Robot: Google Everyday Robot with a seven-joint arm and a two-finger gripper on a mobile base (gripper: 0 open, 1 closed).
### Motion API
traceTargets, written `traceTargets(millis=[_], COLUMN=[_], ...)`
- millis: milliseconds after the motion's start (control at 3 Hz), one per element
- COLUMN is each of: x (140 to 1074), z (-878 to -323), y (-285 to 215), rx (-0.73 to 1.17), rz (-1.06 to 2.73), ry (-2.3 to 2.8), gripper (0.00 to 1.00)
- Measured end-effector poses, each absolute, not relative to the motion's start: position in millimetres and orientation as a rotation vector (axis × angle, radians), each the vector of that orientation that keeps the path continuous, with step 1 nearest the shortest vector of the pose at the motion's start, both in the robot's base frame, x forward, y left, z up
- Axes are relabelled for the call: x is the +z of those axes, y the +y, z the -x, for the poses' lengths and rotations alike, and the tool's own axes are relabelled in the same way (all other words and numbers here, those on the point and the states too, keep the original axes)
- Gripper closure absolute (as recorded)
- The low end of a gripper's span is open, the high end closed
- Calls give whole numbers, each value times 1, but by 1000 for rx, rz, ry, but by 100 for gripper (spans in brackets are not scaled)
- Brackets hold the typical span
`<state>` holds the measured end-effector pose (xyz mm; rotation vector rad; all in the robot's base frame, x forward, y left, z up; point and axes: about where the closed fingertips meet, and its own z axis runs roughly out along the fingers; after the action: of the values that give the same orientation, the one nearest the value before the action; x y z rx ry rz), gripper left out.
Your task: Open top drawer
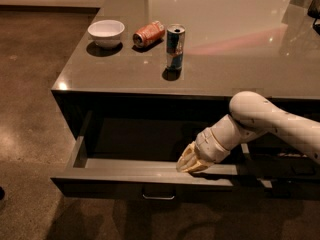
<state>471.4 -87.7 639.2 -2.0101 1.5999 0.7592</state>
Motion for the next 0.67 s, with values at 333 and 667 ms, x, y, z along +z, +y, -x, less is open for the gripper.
traceTargets(millis=[333,667], x=[659,676], z=[-459,-441], y=[-101,-118], rx=[839,964], rz=[2070,2110], ry=[1504,1441], gripper=[100,100])
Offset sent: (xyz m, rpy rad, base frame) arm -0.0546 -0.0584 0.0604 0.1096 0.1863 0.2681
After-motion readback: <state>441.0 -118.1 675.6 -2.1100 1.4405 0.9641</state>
